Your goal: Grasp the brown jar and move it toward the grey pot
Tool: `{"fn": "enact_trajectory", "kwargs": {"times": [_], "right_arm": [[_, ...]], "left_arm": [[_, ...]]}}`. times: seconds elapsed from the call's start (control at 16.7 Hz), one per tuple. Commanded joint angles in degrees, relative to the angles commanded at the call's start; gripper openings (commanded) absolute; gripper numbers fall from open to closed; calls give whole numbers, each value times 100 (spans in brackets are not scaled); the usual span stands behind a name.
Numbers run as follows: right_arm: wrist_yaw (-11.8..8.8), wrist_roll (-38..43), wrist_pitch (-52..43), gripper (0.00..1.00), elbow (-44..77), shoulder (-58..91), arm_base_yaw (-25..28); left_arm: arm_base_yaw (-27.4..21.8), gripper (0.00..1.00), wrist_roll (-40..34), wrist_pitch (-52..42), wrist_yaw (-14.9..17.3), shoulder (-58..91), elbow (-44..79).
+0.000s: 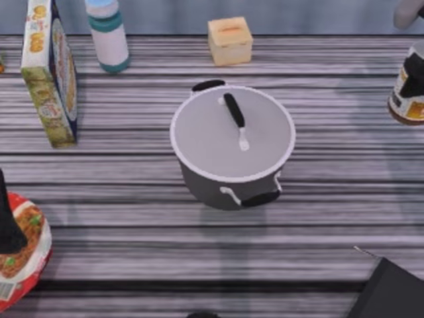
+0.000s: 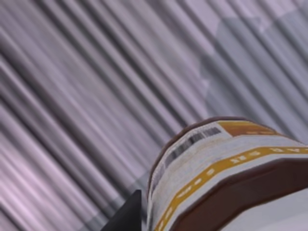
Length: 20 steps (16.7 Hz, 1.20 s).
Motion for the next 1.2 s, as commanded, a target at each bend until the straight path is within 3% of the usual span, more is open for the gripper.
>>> {"fn": "enact_trajectory", "kwargs": {"times": [0.42,0.6,0.84,1.2], "right_arm": [[-1,14,3,0,-175,-176,-22],[107,373,135,0,-306,-229,92],[452,1659,521,0,-760,-376,452],[1170,4430,1300,0,-1770,-680,1193]], "left_arm": [[0,100,0,0,0,0,0],[0,100,0,0,0,0,0],[0,100,0,0,0,0,0],[0,100,0,0,0,0,0]]}}
